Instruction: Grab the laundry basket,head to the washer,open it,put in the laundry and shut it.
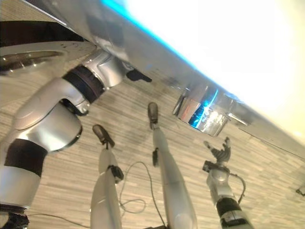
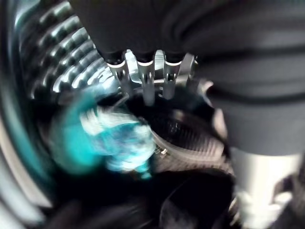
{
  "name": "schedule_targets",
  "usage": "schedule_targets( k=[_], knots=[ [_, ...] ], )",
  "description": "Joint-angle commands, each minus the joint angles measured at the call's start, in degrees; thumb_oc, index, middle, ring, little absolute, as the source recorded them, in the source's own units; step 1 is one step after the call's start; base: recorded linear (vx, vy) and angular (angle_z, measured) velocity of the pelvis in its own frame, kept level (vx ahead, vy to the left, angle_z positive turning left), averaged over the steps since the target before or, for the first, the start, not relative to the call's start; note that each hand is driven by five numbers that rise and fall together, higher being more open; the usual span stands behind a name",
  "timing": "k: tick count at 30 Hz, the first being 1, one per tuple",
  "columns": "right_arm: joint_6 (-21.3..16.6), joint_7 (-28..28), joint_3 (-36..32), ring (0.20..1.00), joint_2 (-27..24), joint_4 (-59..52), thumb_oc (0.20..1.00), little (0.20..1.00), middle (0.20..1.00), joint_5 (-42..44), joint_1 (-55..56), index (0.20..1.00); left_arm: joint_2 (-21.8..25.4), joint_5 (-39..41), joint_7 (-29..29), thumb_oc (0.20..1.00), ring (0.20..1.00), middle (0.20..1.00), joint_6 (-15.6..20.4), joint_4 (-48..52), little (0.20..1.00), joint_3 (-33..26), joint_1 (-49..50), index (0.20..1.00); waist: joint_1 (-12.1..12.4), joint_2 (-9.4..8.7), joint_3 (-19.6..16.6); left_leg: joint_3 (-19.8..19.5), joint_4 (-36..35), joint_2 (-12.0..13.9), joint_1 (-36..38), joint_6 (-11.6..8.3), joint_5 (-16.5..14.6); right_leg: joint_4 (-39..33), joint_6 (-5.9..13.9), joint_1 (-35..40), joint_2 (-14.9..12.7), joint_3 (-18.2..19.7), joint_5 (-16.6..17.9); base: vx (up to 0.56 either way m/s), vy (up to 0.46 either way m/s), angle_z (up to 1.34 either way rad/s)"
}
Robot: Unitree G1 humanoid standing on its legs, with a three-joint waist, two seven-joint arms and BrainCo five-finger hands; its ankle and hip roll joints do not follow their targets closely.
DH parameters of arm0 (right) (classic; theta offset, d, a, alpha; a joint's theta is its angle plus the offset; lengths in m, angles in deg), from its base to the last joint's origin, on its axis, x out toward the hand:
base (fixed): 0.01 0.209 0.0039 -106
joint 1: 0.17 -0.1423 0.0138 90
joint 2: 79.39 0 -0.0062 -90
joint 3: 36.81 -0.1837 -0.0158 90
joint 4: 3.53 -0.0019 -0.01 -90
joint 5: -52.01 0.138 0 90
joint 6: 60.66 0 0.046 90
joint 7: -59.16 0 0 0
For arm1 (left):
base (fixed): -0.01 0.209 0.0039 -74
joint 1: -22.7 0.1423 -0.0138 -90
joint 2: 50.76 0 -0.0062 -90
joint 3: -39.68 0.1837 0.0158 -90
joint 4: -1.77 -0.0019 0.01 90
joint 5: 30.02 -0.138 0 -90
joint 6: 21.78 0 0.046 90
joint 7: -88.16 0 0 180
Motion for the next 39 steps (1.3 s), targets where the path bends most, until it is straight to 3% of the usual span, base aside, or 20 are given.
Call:
schedule_targets(
  k=[1,3,5,9,11,12,13,14,15,19,22,25,26,27,28,29,30,33,39],
  knots=[
    [-2.9,0.4,1.5,1.000,-2.6,3.6,1.000,1.000,1.000,1.8,2.7,1.000,-6.8,-17.8,-5.0,1.000,1.000,1.000,-1.9,-4.2,1.000,-7.8,-13.4,1.000,-0.6,5.58,-5.4,-2.0,0.2,8.2,12.6,-5.04,-7.6,10.5,9.67,-2.9,-1.1,-0.4,-10.6,-0.03,0.038,0.07],
    [-3.5,0.5,3.6,1.000,-2.3,4.7,1.000,1.000,1.000,1.3,2.1,1.000,-6.7,-19.3,-8.2,1.000,1.000,1.000,-1.9,-2.4,1.000,-10.7,-12.3,1.000,-0.8,5.08,-4.8,-2.2,0.2,8.1,12.8,-5.15,-7.7,10.3,9.73,-2.1,-1.4,-0.7,-10.5,-0.03,0.036,0.05],
    [-3.7,1.6,3.9,1.000,-2.2,4.0,1.000,1.000,1.000,1.6,3.1,1.000,-3.4,-18.5,-11.2,1.000,1.000,1.000,-1.6,4.4,1.000,-15.5,-8.7,1.000,-0.9,3.96,-3.9,-2.3,0.2,7.6,12.4,-5.08,-6.2,9.7,8.96,-1.6,-2.2,-1.7,-9.3,-0.09,0.010,0.00],
    [-3.3,2.6,3.6,1.000,-2.1,1.8,1.000,1.000,1.000,1.5,4.9,1.000,0.4,-17.5,-11.0,1.000,1.000,1.000,-0.9,15.6,1.000,-23.0,1.1,1.000,-0.6,3.65,-2.9,-3.1,0.2,7.3,12.7,-5.13,-5.7,9.2,9.10,0.0,-2.7,-2.3,-9.1,-0.03,0.003,0.00],
    [-2.4,3.6,3.2,1.000,-1.3,-2.0,1.000,1.000,1.000,-0.4,7.5,1.000,4.2,-16.7,-10.6,1.000,1.000,1.000,1.7,29.2,1.000,-30.8,14.5,1.000,0.6,3.07,-1.5,-3.5,0.2,7.1,13.4,-5.26,-5.8,8.9,9.27,1.4,-3.0,-2.8,-9.3,-0.01,0.017,0.02],
    [-2.3,3.5,3.5,1.000,-1.4,-2.2,1.000,1.000,1.000,-0.5,7.8,1.000,4.6,-16.9,-10.1,1.000,1.000,1.000,1.4,30.1,1.000,-31.3,15.2,1.000,0.2,3.13,-1.8,-3.6,0.2,7.0,13.2,-5.22,-5.5,8.6,9.22,1.4,-3.1,-2.9,-9.1,-0.02,0.030,-0.02],
    [-2.1,3.8,3.1,1.000,-0.8,-3.6,1.000,1.000,1.000,-1.5,8.7,1.000,5.8,-15.8,-10.2,1.000,1.000,1.000,3.4,34.3,1.000,-33.9,21.1,1.000,0.9,2.87,-1.2,-3.8,0.2,6.9,13.2,-5.25,-5.4,8.4,9.22,1.8,-3.4,-3.0,-9.0,-0.04,0.034,-0.10],
    [-1.3,3.6,3.0,1.000,0.3,-5.5,1.000,1.000,1.000,-3.2,10.0,1.000,7.1,-14.3,-9.2,1.000,1.000,1.000,6.2,41.7,1.000,-37.8,33.6,1.000,1.7,2.56,-0.5,-4.2,0.2,6.6,13.4,-5.15,-5.0,8.1,9.20,2.8,-3.7,-3.1,-8.8,-0.03,0.035,-0.09],
    [-1.2,3.6,3.3,1.000,0.3,-5.7,1.000,1.000,1.000,-3.3,10.4,1.000,7.4,-14.4,-8.8,1.000,1.000,1.000,6.0,42.5,1.000,-38.2,34.5,1.000,1.5,2.58,-0.7,-4.2,0.2,6.6,13.5,-5.15,-5.0,8.0,9.21,2.9,-3.7,-3.2,-8.8,-0.03,0.039,-0.09],
    [0.3,2.5,3.4,1.000,1.7,-8.3,1.000,1.000,1.000,-6.2,10.1,1.000,8.8,-10.6,-5.9,1.000,1.000,1.000,10.0,49.9,1.000,-42.4,56.2,1.000,3.7,2.05,1.0,-5.4,0.2,5.8,13.5,-4.75,-4.3,7.7,9.03,4.5,-4.6,-3.8,-8.6,-0.03,0.020,0.11],
    [1.9,1.3,3.7,1.000,1.8,-7.3,1.000,1.000,1.000,-7.4,6.2,1.000,11.7,-9.0,-4.7,1.000,1.000,1.000,12.1,53.7,1.000,-46.1,71.8,1.000,6.5,2.14,2.2,-7.0,0.2,4.7,12.7,-4.20,-3.9,7.8,8.87,5.1,-5.5,-4.7,-8.5,-0.04,0.007,0.21],
    [2.1,1.2,3.8,1.000,1.9,-6.7,1.000,1.000,1.000,-7.2,5.0,1.000,12.6,-8.7,-4.3,1.000,1.000,1.000,12.5,55.4,1.000,-47.8,75.8,1.000,7.0,2.28,2.4,-7.6,0.2,4.3,12.3,-4.05,-3.8,7.9,8.83,5.2,-5.7,-5.0,-8.6,0.00,0.011,0.20],
    [2.4,-2.0,6.3,1.000,5.4,2.3,1.000,1.000,1.000,-6.1,-2.7,1.000,12.2,-7.5,-4.6,1.000,1.000,1.000,13.7,55.1,1.000,-46.5,78.9,1.000,9.2,3.92,2.5,-8.7,0.2,3.9,12.4,-4.01,-4.9,8.5,9.56,5.9,-6.1,-4.8,-10.0,-0.02,0.049,0.31],
    [4.3,-0.9,5.3,1.000,4.1,11.6,1.000,1.000,1.000,-6.9,-9.9,1.000,12.2,-6.9,-5.2,1.000,1.000,1.000,14.2,56.4,1.000,-46.3,80.9,1.000,11.4,5.72,2.7,-9.6,0.2,2.4,10.7,-3.42,-3.4,9.2,8.90,5.3,-7.4,-5.9,-9.3,0.04,0.073,0.30],
    [4.6,-0.2,2.9,1.000,1.6,16.8,1.000,1.000,1.000,-4.6,-12.9,1.000,13.5,-5.2,-3.9,1.000,1.000,1.000,16.3,60.0,1.000,-49.0,85.0,1.000,13.0,6.75,2.5,-10.5,0.2,2.0,10.5,-3.48,-4.3,9.8,9.63,5.5,-7.6,-5.8,-10.7,-0.08,0.055,0.34],
    [4.5,-0.2,2.9,1.000,1.6,16.9,1.000,1.000,1.000,-4.6,-13.0,1.000,13.6,-5.2,-3.8,1.000,1.000,1.000,16.2,60.2,1.000,-49.0,85.0,1.000,12.8,6.56,2.8,-10.3,0.2,1.8,10.0,-3.29,-3.2,9.8,8.89,5.0,-7.8,-6.4,-9.7,0.04,0.039,0.33],
    [5.2,-0.1,1.8,1.000,-1.2,20.9,1.000,1.000,1.000,-2.1,-16.7,1.000,14.7,-4.5,-3.5,1.000,1.000,1.000,17.2,61.4,1.000,-50.3,87.0,1.000,14.5,7.64,2.5,-10.8,0.2,1.4,9.9,-3.29,-4.1,10.4,9.66,4.9,-8.0,-6.0,-11.0,-0.02,0.035,0.35],
    [6.5,0.1,1.7,1.000,-6.4,27.7,1.000,1.000,1.000,-0.7,-24.6,1.000,15.4,-2.9,-2.8,1.000,1.000,1.000,17.9,63.3,1.000,-51.6,88.9,1.000,17.1,9.37,3.2,-11.2,0.2,0.1,7.5,-2.73,-2.9,11.2,9.28,2.7,-9.1,-6.4,-10.1,-0.06,0.067,0.27],
    [6.8,0.2,1.5,1.000,-10.1,29.5,1.000,1.000,1.000,0.8,-29.2,1.000,14.7,-1.1,-2.8,1.000,1.000,1.000,18.2,64.3,1.000,-52.5,89.4,1.000,18.4,10.71,3.6,-11.3,0.2,-0.7,6.3,-2.55,-2.7,12.2,9.53,1.1,-9.8,-5.8,-10.5,0.00,0.035,0.12]
  ],
)
